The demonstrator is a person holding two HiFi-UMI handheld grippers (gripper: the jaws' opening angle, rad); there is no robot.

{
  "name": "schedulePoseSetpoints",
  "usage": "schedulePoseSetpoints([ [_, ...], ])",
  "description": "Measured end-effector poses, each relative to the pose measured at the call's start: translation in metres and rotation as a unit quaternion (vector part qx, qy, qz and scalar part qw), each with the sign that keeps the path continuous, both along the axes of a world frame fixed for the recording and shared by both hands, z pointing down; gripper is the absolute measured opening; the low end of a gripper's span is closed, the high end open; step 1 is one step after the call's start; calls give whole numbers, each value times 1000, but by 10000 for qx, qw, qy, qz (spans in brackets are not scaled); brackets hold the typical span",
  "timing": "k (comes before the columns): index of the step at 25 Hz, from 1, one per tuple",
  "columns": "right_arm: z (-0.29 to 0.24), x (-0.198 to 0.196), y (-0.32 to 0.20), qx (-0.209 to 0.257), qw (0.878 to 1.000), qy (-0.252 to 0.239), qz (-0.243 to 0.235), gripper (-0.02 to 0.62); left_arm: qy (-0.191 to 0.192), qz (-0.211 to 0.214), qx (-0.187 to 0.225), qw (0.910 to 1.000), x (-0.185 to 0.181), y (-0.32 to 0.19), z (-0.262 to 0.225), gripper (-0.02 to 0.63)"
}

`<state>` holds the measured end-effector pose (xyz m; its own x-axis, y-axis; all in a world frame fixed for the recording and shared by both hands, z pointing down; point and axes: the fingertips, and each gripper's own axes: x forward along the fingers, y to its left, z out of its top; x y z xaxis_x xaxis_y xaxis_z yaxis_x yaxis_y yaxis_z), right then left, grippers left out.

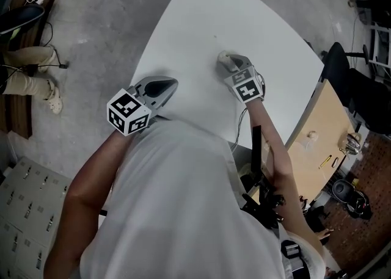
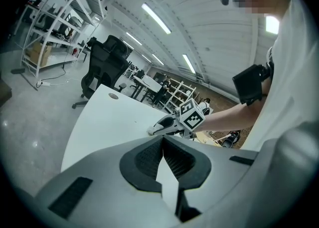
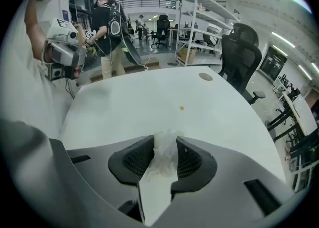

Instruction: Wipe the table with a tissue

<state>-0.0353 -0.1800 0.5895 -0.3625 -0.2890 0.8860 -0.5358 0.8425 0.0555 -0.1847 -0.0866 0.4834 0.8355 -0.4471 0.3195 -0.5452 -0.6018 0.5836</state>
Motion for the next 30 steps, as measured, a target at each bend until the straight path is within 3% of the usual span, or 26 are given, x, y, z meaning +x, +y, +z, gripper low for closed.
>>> schedulePoseSetpoints([
  [5, -15, 5, -61, 497, 9957, -468, 619, 127, -45, -120, -29, 9999, -9, 3, 2, 6],
  [8, -15, -4, -88, 594, 9947, -718, 442, 127, -62, -217, -73, 9997, -16, 6, 3, 6],
  [11, -8, -25, -94, 531, 9976, -445, 40, 127, -70, -316, -105, 9994, -30, 7, 4, 6],
  [14, 2, -41, -91, 446, 9986, -111, -265, 129, -97, -351, -76, 9993, -38, 5, 4, 6],
  [18, 4, -45, -84, 234, 9992, 34, -322, 127, -82, -340, -41, 9994, -39, 4, 5, 6],
  [25, 6, -67, -37, 199, 9925, 441, -1127, 127, -2, -143, -13, 9999, -35, 8, 6, 6],
  [28, 8, -76, -8, -18, 9909, 344, -1303, 127, 33, -55, -6, 10000, -34, 8, 5, 6],
  [30, 8, -79, 13, -407, 9916, 22, -1229, 127, 65, 51, 3, 10000, -31, 7, 5, 6],
])
